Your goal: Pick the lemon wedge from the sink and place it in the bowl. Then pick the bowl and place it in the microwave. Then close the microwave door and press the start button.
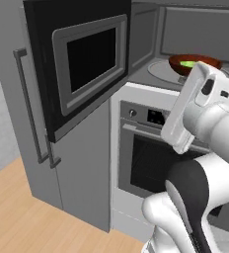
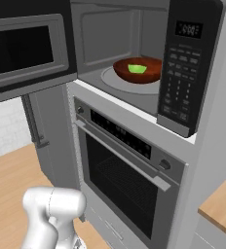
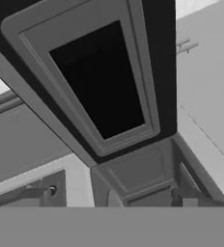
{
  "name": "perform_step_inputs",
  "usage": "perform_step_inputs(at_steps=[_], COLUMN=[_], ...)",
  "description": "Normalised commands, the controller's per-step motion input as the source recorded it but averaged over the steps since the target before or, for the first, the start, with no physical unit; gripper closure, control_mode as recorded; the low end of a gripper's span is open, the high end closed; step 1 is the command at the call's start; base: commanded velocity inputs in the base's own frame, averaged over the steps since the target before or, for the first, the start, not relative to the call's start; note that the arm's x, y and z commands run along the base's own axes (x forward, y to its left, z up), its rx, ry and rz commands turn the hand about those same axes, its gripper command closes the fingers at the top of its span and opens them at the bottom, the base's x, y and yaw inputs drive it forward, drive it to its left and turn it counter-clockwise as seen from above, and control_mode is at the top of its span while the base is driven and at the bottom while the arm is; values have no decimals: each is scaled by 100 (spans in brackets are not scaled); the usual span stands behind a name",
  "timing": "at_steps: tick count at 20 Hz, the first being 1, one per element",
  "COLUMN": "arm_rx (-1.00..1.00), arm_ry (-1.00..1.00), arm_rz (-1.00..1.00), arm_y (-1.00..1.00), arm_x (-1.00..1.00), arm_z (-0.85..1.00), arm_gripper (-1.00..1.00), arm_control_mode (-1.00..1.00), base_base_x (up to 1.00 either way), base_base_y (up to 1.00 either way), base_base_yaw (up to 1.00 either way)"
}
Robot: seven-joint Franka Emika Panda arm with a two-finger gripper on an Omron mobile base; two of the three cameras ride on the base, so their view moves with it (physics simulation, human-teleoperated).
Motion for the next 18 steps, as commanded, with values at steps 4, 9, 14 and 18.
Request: perform_step_inputs(at_steps=[4, 9, 14, 18], arm_rx=[2, 0, 0, 0], arm_ry=[-9, -3, -1, -3], arm_rz=[0, 0, 0, -2], arm_y=[39, 64, 76, 87], arm_x=[-100, -94, -50, 1], arm_z=[14, 6, -1, -26], arm_gripper=[-100, -100, -100, -100], arm_control_mode=[-100, -100, -100, -100], base_base_x=[0, 0, 0, 0], base_base_y=[0, 0, 0, 0], base_base_yaw=[0, 0, 0, 0])
